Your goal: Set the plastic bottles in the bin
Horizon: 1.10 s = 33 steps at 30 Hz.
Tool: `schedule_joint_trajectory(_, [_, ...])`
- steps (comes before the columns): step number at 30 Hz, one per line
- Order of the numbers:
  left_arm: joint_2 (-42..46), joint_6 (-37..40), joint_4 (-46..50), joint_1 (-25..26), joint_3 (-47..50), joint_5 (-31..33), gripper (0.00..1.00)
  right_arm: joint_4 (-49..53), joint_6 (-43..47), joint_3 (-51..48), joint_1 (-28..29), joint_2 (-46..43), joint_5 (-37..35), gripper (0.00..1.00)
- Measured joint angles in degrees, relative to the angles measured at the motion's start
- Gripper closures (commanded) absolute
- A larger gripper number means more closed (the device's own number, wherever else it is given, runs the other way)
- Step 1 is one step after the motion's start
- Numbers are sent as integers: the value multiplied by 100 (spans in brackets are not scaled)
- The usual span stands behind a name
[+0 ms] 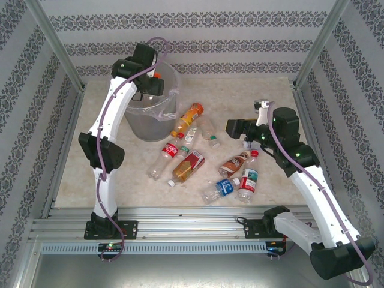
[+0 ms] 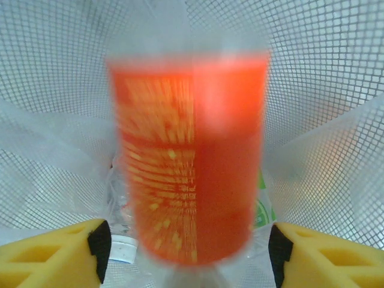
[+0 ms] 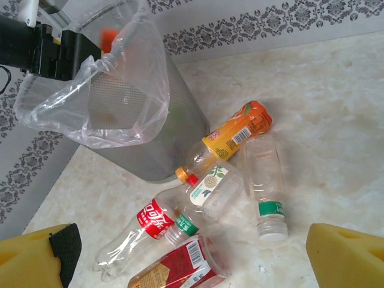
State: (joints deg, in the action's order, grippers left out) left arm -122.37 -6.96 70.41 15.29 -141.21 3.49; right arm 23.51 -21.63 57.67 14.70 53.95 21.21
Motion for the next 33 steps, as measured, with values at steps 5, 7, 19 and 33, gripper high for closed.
schedule_joint_trajectory(5, [-7,-107,13,-4,0,17,14,55,-7,0,-74,28,-114,4])
schedule_joint_trajectory(7, [-4,-133,13,-4,0,9,12,79,-50,0,-118,72,-146,4])
schedule_joint_trajectory(19, [1416,-109,-531,-2,1005,-721,4,356,-376,0,-345,518,-323,7])
schedule_joint_trajectory(33, [3086,494,-1947,916,3348,-2398,0,1410,-881,-9,-560,1213,-1379,18])
